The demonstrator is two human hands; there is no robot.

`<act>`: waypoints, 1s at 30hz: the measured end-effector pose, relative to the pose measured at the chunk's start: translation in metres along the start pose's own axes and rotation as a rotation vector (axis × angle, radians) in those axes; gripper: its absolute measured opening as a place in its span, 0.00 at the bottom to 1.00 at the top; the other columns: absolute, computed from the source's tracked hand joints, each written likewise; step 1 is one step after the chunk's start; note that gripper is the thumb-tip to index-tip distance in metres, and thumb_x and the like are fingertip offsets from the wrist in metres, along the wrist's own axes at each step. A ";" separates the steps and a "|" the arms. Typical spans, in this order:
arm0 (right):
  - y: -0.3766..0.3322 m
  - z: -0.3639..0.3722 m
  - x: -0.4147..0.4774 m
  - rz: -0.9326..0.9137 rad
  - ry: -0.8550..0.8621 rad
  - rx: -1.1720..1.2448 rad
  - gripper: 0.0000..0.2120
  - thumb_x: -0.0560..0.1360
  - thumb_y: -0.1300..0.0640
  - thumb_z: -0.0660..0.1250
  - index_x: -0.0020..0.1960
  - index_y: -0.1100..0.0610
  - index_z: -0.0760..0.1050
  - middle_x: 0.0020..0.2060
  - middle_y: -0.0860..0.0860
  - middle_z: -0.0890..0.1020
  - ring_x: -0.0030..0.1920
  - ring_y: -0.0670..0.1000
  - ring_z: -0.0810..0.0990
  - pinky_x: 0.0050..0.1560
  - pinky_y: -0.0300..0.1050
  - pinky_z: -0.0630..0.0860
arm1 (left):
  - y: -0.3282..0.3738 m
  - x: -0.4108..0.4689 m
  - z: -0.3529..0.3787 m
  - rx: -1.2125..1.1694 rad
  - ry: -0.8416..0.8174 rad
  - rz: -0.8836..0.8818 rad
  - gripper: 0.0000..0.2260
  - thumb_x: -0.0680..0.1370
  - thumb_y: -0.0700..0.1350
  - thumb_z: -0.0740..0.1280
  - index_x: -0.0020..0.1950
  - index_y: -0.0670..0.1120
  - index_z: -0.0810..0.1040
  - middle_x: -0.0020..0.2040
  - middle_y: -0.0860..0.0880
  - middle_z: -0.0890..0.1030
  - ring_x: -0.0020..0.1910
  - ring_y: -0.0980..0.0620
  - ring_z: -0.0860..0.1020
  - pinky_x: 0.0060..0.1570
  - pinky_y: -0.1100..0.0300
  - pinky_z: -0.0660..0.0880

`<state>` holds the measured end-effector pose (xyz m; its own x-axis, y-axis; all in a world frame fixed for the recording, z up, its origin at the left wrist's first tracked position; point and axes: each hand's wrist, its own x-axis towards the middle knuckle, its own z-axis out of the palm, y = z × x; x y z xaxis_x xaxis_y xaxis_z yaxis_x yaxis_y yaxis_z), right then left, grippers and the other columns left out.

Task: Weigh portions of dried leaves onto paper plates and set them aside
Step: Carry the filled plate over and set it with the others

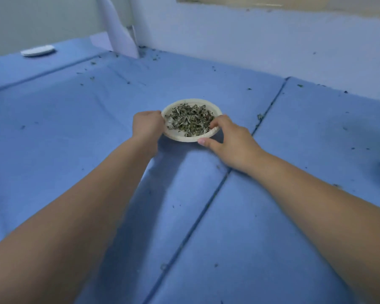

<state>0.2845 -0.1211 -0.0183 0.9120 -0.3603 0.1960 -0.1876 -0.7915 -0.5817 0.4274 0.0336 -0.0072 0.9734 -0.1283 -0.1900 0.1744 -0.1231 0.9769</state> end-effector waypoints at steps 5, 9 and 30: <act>-0.008 0.025 0.078 0.000 -0.028 0.064 0.19 0.75 0.42 0.72 0.59 0.50 0.70 0.58 0.45 0.74 0.49 0.48 0.71 0.46 0.42 0.62 | 0.019 0.074 -0.011 -0.060 0.013 -0.081 0.13 0.74 0.31 0.67 0.34 0.47 0.81 0.36 0.46 0.78 0.37 0.48 0.73 0.42 0.56 0.70; -0.010 0.044 0.144 0.032 -0.043 0.057 0.20 0.76 0.42 0.71 0.60 0.51 0.71 0.63 0.48 0.75 0.51 0.52 0.74 0.47 0.42 0.64 | 0.032 0.131 -0.008 -0.193 0.047 -0.078 0.10 0.78 0.35 0.72 0.59 0.41 0.80 0.51 0.44 0.84 0.47 0.48 0.84 0.45 0.58 0.82; -0.003 0.165 0.492 0.129 0.062 -0.260 0.35 0.80 0.34 0.56 0.78 0.55 0.59 0.74 0.59 0.66 0.73 0.62 0.68 0.72 0.60 0.63 | 0.038 0.285 -0.007 -1.218 -0.095 -0.290 0.14 0.84 0.38 0.57 0.67 0.34 0.73 0.68 0.35 0.76 0.63 0.35 0.80 0.62 0.44 0.78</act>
<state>0.7936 -0.2148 -0.0503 0.8522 -0.4893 0.1856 -0.3950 -0.8341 -0.3851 0.7129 -0.0006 -0.0239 0.8708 -0.3247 -0.3692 0.4526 0.8227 0.3440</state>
